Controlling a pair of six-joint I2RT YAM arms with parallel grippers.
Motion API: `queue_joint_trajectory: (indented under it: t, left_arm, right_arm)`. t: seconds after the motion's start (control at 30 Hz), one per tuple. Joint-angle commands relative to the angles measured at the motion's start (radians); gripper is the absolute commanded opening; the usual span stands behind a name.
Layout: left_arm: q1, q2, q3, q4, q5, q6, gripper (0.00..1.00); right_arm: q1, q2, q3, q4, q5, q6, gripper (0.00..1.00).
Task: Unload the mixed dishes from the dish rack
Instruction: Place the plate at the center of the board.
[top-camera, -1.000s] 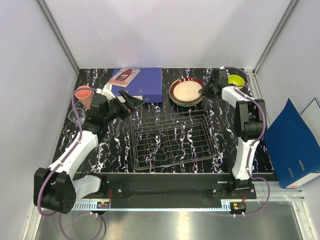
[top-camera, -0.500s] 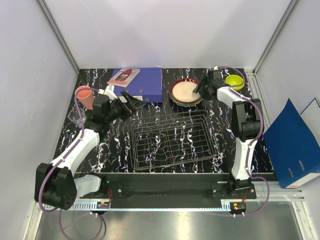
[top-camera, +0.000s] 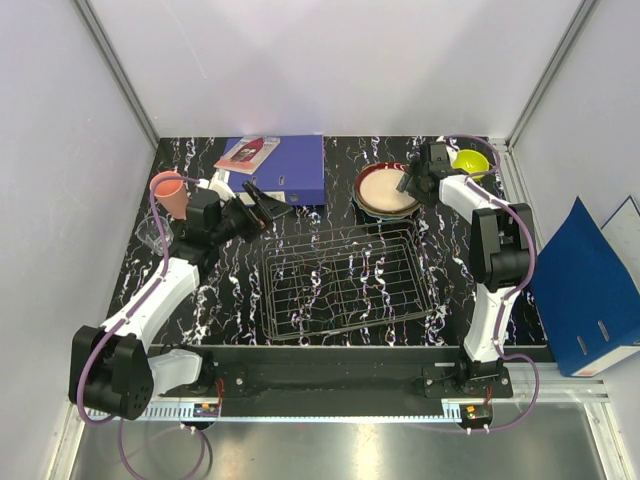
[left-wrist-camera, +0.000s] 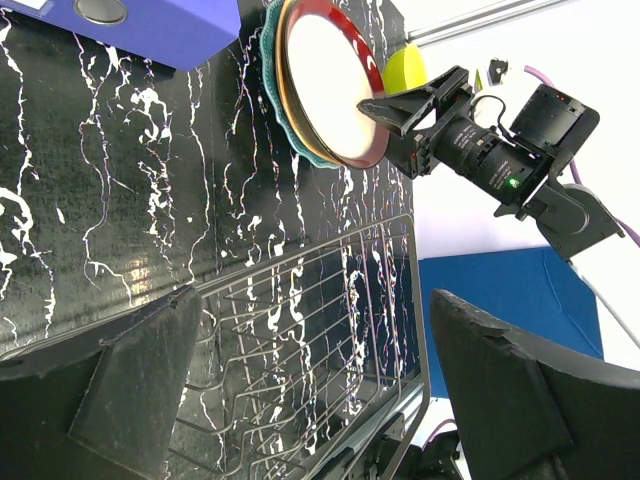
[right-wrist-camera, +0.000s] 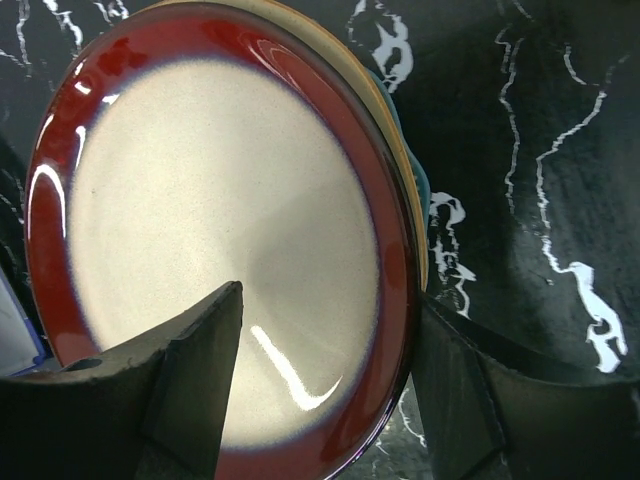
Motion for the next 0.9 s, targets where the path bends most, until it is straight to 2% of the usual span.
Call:
queue_joint_trajectory:
  t: [0.0, 0.27, 0.47, 0.7, 0.87]
  left_arm:
    - [-0.004, -0.020, 0.018, 0.030, 0.017, 0.018, 0.99]
    - [-0.004, -0.034, 0.020, 0.004, -0.002, 0.041, 0.99]
    - [-0.004, -0.016, 0.020, 0.013, 0.009, 0.037, 0.99]
    - [-0.004, -0.016, 0.023, 0.014, 0.012, 0.043, 0.99]
    - [-0.004, -0.013, 0.028, 0.013, 0.009, 0.050, 0.99]
  right_arm:
    - [-0.021, -0.025, -0.019, -0.098, 0.105, -0.046, 0.73]
    - [-0.021, 0.007, 0.022, -0.137, 0.167, -0.069, 0.73]
    - [-0.021, -0.008, 0.045, -0.118, 0.098, -0.063, 0.74]
    - [-0.021, -0.013, 0.061, -0.124, 0.113, -0.069, 0.75]
    - [-0.021, -0.103, 0.010, -0.092, 0.127, -0.044, 0.75]
